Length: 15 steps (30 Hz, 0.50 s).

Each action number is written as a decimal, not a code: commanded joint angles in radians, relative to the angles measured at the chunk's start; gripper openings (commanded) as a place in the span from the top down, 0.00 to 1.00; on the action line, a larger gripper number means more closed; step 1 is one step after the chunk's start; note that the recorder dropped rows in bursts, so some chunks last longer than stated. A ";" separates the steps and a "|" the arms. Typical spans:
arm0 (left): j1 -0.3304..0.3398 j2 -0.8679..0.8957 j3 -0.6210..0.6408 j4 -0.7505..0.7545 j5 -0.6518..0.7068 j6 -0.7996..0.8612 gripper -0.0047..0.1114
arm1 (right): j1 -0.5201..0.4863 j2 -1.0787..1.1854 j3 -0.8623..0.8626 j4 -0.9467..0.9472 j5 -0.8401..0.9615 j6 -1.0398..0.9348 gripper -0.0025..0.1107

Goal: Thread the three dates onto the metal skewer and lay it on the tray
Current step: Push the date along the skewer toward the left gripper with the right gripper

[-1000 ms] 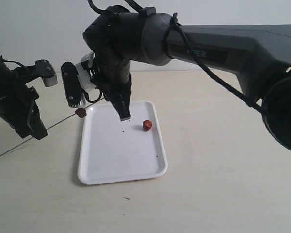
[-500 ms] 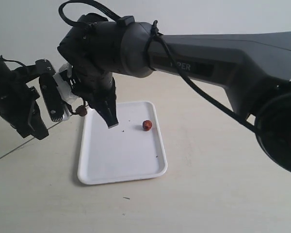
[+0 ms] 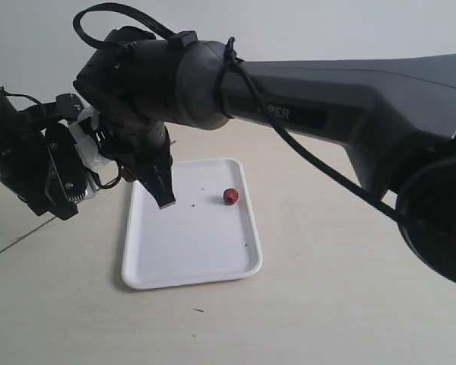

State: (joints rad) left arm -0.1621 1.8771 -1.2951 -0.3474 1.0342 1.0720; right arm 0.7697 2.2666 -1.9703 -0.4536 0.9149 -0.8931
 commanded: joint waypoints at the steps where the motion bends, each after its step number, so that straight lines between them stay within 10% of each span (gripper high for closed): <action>1: 0.003 -0.004 0.003 -0.025 -0.017 -0.007 0.96 | 0.009 -0.010 -0.001 0.019 0.009 0.033 0.52; 15: 0.003 -0.004 0.003 -0.025 -0.019 -0.007 0.96 | 0.009 -0.051 -0.001 -0.074 0.151 0.162 0.43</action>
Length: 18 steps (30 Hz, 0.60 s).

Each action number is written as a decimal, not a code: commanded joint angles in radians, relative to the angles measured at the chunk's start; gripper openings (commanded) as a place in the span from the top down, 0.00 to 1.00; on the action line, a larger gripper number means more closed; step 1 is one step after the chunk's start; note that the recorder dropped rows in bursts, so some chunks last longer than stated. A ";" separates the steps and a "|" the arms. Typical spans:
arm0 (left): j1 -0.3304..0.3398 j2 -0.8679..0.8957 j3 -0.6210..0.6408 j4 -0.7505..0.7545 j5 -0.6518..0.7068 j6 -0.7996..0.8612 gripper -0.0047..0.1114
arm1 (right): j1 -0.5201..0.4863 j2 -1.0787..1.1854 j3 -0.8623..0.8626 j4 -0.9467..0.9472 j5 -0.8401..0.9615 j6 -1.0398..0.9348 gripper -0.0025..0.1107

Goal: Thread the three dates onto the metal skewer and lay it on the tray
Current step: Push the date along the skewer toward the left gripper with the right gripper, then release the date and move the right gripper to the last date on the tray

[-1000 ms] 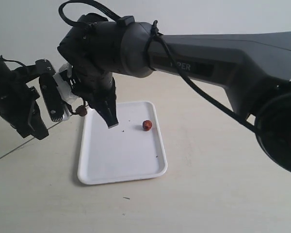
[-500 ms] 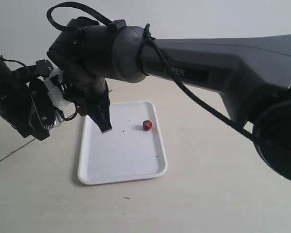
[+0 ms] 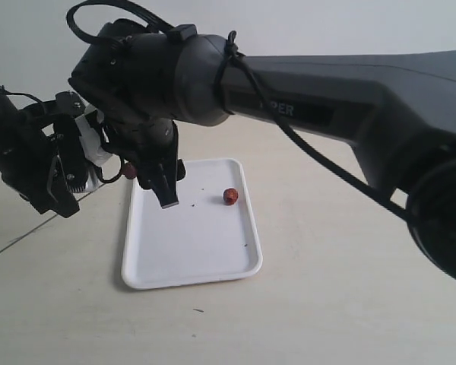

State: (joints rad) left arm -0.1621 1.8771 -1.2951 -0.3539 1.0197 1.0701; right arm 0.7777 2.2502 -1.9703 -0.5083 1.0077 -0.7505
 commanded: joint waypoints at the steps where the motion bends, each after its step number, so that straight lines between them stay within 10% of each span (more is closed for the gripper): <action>1: 0.003 -0.004 0.003 -0.019 -0.005 -0.005 0.96 | 0.001 -0.039 -0.001 -0.019 0.074 0.019 0.43; 18: 0.003 -0.004 0.003 -0.021 0.004 -0.005 0.96 | -0.215 -0.064 -0.001 0.192 0.169 0.079 0.43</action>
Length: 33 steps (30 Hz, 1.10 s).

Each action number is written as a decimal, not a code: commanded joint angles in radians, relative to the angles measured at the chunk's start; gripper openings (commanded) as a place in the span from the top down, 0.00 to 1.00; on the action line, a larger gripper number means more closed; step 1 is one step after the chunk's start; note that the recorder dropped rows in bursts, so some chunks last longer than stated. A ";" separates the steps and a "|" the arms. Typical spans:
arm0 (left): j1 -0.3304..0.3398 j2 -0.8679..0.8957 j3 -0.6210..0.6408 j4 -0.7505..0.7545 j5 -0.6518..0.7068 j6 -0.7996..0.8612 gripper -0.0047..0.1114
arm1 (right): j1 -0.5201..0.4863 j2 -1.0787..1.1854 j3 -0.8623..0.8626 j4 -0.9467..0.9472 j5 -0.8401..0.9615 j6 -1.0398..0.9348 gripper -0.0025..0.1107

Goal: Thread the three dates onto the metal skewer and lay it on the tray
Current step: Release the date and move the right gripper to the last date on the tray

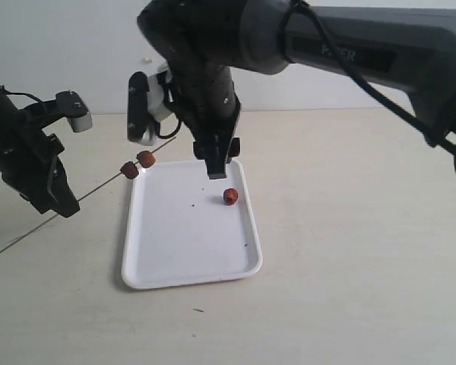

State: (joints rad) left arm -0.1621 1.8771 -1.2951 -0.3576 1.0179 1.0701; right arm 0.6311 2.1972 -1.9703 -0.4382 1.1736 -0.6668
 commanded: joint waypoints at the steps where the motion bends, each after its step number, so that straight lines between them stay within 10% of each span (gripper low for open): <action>1: 0.003 -0.004 0.003 -0.018 0.008 -0.005 0.96 | -0.087 -0.009 -0.001 0.157 0.000 -0.009 0.43; 9: 0.003 -0.004 0.003 -0.018 0.022 -0.005 0.96 | -0.186 0.039 -0.001 0.407 -0.052 -0.001 0.43; 33: 0.003 -0.004 0.003 0.034 0.024 -0.005 0.96 | -0.191 0.130 -0.001 0.353 -0.124 -0.407 0.56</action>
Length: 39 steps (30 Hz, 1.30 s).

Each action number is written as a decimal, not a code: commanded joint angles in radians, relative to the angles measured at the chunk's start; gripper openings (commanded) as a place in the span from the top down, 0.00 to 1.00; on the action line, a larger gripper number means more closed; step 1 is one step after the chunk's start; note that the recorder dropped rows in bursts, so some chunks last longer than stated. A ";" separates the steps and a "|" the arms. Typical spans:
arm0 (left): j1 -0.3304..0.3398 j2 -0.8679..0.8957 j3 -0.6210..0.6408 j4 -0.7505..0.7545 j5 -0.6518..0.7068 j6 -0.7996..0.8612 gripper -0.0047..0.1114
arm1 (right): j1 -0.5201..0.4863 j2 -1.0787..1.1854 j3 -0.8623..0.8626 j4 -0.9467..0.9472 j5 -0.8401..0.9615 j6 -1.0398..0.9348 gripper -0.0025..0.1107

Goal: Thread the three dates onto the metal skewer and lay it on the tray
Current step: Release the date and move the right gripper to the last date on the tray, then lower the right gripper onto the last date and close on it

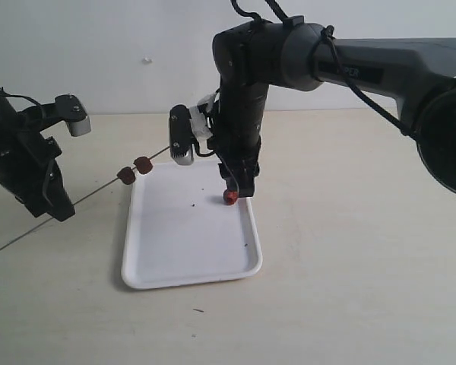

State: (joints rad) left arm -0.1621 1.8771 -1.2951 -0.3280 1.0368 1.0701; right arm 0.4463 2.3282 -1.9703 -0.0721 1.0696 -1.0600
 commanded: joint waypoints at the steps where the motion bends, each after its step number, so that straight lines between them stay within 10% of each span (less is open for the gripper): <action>1: 0.003 -0.004 0.003 0.004 0.005 -0.005 0.96 | -0.008 0.001 -0.001 -0.016 -0.018 -0.014 0.56; 39: 0.003 -0.004 0.003 -0.003 0.004 -0.005 0.96 | -0.046 0.103 -0.001 0.119 -0.069 0.145 0.56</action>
State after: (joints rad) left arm -0.1621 1.8771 -1.2951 -0.3218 1.0368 1.0701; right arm 0.4038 2.4353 -1.9703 0.0372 1.0036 -0.9289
